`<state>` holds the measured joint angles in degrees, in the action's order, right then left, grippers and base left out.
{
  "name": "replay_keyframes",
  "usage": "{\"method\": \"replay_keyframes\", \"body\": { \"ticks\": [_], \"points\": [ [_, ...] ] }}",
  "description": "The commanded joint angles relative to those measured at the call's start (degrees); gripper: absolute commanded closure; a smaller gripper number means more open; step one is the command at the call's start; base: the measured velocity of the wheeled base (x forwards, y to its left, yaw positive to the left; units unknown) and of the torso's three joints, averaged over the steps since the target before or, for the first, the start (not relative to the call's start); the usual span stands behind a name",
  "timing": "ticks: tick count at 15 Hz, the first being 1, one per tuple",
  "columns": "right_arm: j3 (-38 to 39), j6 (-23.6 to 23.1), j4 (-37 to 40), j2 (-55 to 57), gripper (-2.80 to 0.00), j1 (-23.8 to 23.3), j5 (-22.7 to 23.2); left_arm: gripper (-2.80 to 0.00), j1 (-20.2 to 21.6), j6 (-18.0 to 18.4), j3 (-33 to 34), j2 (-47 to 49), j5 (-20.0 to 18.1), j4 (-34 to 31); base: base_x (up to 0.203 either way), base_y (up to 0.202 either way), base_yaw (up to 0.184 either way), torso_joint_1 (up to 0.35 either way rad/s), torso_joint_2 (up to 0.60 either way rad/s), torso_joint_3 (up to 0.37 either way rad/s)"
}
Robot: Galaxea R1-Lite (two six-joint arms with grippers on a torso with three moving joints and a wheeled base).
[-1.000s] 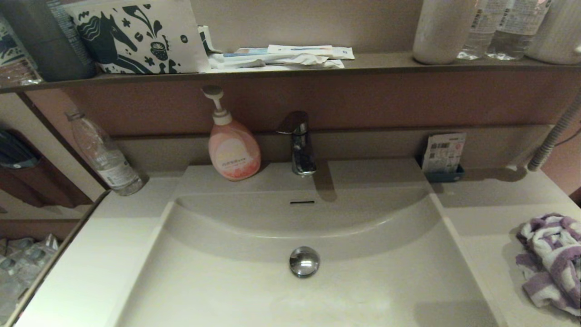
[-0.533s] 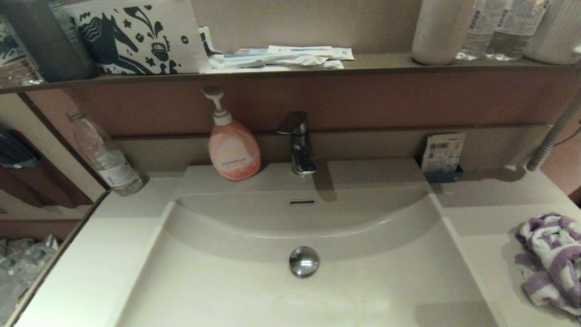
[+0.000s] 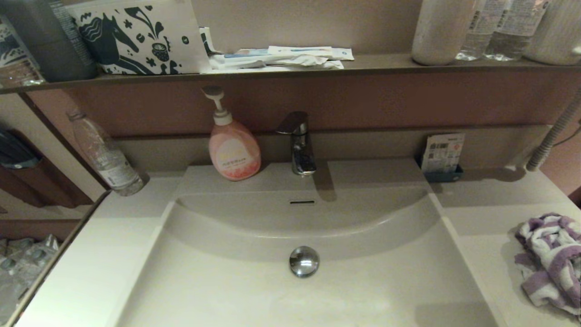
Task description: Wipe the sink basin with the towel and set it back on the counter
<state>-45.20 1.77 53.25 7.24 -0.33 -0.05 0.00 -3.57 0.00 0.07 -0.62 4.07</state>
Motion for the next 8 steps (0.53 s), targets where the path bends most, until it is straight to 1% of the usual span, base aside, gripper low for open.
{"method": "replay_keyframes", "body": {
  "ticks": [1, 6, 8],
  "points": [
    [7.6, -0.7, -6.4, -5.2, 0.00, 0.2, -0.1, 0.00, 0.0, 0.0, 0.0, 0.0, 0.0, 0.1, 0.000, 0.000, 0.000, 0.000, 0.00, 0.000],
    [33.3, -2.4, -38.4, -7.0, 0.00, 0.2, -1.6, 0.00, 0.0, 0.0, 0.0, 0.0, 0.0, 0.1, 0.000, 0.000, 0.000, 0.000, 0.00, 0.000],
    [39.5, -3.1, -46.7, -7.2, 0.00, 0.2, -1.8, 0.00, 0.0, 0.0, 0.0, 0.0, 0.0, 0.1, 0.000, 0.000, 0.000, 0.000, 0.00, 0.000]
  ]
}}
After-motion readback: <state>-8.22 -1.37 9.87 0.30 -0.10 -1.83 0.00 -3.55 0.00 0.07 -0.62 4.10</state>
